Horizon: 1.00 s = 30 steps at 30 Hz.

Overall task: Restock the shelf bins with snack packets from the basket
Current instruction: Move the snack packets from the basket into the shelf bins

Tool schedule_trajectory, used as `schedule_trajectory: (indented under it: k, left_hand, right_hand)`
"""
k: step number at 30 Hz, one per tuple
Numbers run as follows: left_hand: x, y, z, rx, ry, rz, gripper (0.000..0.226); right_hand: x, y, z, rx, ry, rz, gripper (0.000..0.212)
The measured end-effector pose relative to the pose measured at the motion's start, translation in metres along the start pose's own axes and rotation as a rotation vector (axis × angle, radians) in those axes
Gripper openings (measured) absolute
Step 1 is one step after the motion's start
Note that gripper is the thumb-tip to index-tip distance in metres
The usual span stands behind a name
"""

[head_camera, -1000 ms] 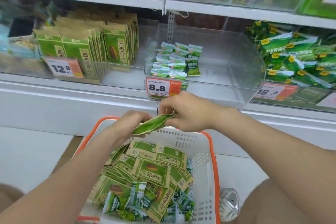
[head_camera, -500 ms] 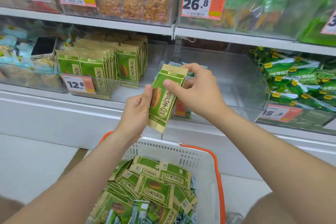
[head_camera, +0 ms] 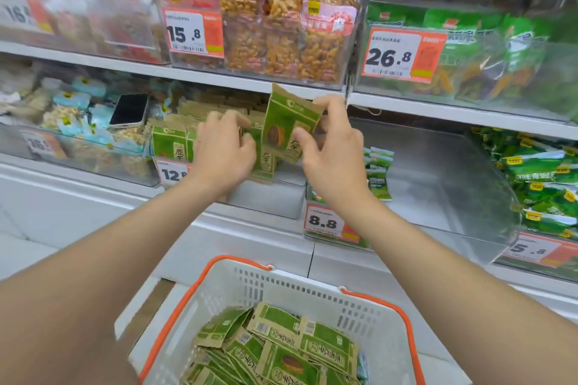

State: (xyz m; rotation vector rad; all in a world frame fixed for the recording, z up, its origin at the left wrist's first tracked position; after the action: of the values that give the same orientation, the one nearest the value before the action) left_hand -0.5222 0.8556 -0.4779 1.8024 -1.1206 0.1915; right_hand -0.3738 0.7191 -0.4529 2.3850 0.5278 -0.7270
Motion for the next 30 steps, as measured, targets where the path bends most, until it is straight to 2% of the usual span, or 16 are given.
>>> schedule_trajectory:
  k: [4, 7, 10, 15, 22, 25, 30]
  left_hand:
    - [-0.032, 0.002, -0.006, -0.044, -0.007, -0.281, 0.064]
    - [-0.053, -0.019, -0.012, -0.179, 0.011, -0.402, 0.086]
    - [-0.059, -0.031, -0.02, -0.219, -0.008, -0.433, 0.087]
    - [-0.066, -0.037, -0.026, -0.198, -0.02, -0.484, 0.088]
    - [-0.067, -0.041, -0.028, -0.186, -0.025, -0.495, 0.09]
    - [-0.066, -0.04, -0.028, -0.185, -0.022, -0.485, 0.088]
    - [-0.048, -0.035, -0.023, -0.178, -0.081, -0.468, 0.089]
  right_hand:
    - [0.018, -0.051, -0.016, -0.132, -0.04, 0.173, 0.033]
    - [0.029, -0.083, -0.031, -0.225, -0.141, 0.301, 0.025]
    - [0.05, -0.108, -0.041, -0.299, -0.296, 0.412, 0.023]
    - [0.08, -0.135, -0.041, -0.333, -0.475, 0.402, 0.027]
    - [0.088, -0.133, -0.036, -0.192, -0.483, 0.362, 0.028]
    - [0.087, -0.13, -0.034, -0.196, -0.509, 0.38, 0.029]
    - [0.079, -0.126, -0.036, -0.207, -0.526, 0.414, 0.055]
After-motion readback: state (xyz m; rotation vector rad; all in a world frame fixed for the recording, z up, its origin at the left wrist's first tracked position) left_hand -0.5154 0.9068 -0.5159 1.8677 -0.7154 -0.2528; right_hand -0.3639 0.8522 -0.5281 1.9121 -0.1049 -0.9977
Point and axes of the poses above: each hand's wrist, its own z-axis away from the middle knuckle, its own y-axis out of the back of the hand, x = y × z, the point moved 10 cm from there along -z, towards the middle knuckle, and after that the axes turned 3 degrees about z, right-handed, at the moved point
